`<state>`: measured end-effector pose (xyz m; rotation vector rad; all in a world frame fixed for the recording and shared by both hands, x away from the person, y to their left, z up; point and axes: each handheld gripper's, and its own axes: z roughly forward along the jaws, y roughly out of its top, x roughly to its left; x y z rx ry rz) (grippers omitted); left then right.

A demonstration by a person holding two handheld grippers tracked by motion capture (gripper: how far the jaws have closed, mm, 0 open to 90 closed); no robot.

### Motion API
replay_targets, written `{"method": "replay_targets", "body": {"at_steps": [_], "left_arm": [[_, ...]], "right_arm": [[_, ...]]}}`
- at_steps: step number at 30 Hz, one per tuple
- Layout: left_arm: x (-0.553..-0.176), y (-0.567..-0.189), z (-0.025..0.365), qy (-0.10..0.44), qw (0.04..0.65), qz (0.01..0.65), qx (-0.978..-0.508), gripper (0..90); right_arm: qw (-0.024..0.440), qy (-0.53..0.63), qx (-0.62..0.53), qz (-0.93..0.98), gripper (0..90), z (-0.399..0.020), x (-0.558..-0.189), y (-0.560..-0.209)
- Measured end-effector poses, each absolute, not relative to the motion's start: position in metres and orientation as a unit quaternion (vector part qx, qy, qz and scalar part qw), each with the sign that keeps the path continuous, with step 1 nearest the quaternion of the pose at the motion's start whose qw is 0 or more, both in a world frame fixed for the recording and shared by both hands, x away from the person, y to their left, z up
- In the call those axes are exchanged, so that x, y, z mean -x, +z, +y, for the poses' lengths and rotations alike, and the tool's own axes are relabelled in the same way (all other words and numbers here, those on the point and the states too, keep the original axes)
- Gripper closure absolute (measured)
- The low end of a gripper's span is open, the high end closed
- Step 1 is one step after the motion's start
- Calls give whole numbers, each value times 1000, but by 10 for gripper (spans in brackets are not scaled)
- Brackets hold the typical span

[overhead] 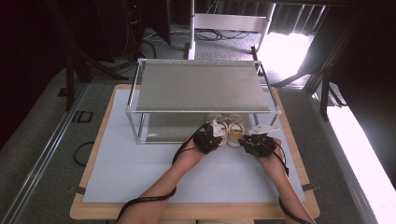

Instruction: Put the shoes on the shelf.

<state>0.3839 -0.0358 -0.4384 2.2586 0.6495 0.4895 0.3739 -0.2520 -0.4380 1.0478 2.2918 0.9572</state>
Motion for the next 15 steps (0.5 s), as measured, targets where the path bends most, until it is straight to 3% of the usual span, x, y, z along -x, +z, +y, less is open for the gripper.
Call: {"method": "replay_targets", "body": {"at_steps": [15], "left_arm": [[-410, -445, -44, 186, 343, 250, -886, 850]], "right_arm": [[222, 341, -390, 826, 703, -244, -398, -443]]}}
